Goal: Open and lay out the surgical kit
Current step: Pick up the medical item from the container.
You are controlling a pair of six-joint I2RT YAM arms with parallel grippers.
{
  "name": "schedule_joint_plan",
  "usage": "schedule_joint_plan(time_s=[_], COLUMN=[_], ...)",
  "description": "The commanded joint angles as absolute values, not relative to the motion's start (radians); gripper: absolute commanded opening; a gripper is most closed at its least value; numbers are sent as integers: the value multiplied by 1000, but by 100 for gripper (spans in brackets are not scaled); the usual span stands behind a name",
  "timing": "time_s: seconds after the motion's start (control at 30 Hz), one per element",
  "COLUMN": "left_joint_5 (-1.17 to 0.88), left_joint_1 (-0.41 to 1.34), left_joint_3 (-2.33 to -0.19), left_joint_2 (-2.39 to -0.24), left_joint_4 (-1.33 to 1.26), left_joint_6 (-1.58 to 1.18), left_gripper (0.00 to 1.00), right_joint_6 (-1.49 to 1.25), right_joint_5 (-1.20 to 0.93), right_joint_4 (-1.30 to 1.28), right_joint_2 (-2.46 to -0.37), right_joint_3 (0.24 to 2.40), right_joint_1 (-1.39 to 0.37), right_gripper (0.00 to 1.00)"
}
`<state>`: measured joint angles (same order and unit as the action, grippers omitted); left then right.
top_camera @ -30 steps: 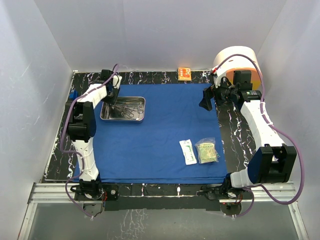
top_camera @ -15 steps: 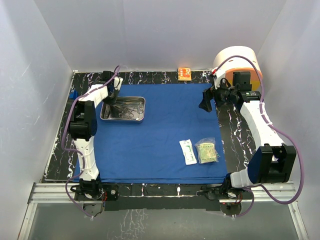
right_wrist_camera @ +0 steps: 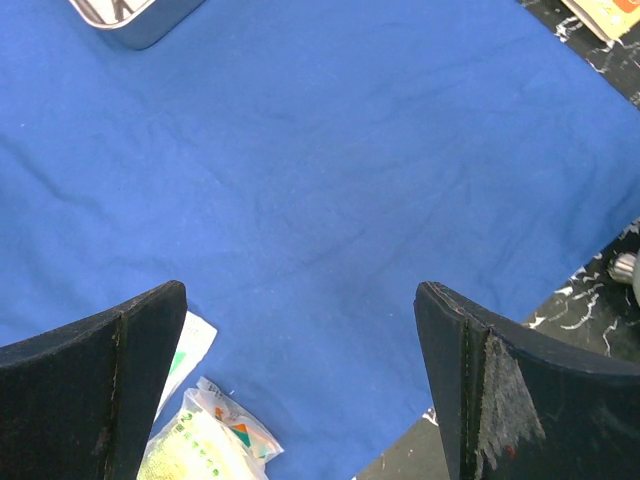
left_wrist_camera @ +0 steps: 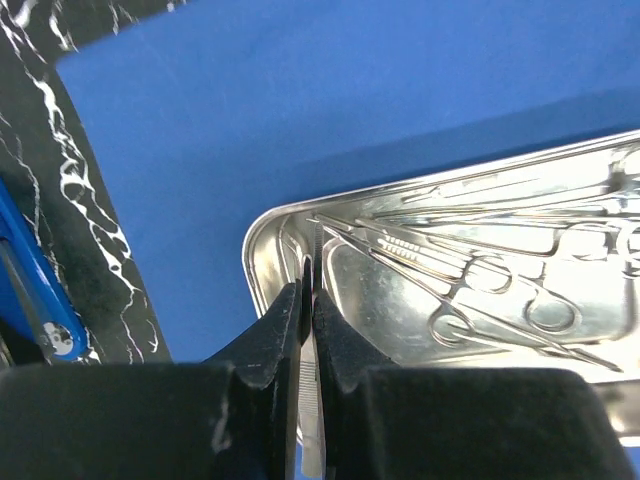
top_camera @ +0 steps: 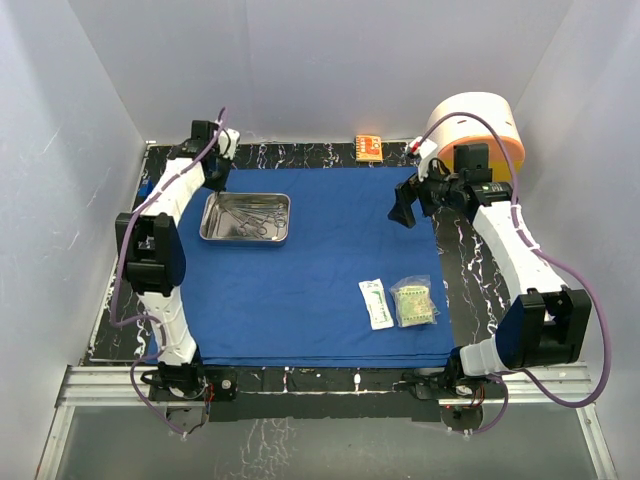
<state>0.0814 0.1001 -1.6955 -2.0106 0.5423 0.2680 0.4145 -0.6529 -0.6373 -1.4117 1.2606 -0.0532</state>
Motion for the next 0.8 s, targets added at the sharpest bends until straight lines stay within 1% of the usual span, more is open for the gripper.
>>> schedule_joint_plan(time_s=[0.0, 0.07, 0.17, 0.27, 0.33, 0.4, 0.53, 0.63, 0.77], left_joint_5=[-48, -170, -456, -790, -881, -917, -864, -820, -791], left_joint_1=[97, 97, 98, 102, 123, 164, 259, 301, 337], left_joint_3=[-1771, -1764, -1670, -1480, -1370, -1314, -1280, -1262, -1250], left_joint_2=[-1871, -1824, -1728, -1635, -1603, -1600, -1590, -1599, -1612], left_joint_4=[625, 620, 512, 250, 80, 17, 31, 23, 17], left_joint_6=[236, 192, 86, -118, -263, -313, -278, -299, -295], left_gripper=[0, 0, 0, 0, 0, 0, 0, 0, 0], right_joint_6=[444, 443, 415, 345, 263, 182, 10, -166, -265], right_joint_5=[-637, -639, -696, -788, -815, -842, -829, -795, -725], right_joint_4=[-603, -571, -521, -467, -400, -344, -221, -123, -78], right_joint_2=[-1416, -1421, -1442, -1500, -1528, -1553, -1578, -1600, -1623], right_joint_3=[1297, 1298, 1313, 1360, 1368, 1369, 1362, 1357, 1363], right_joint_1=[-108, -137, -173, -210, -246, -282, -330, -342, -369], right_gripper=[98, 98, 97, 95, 92, 90, 87, 79, 74])
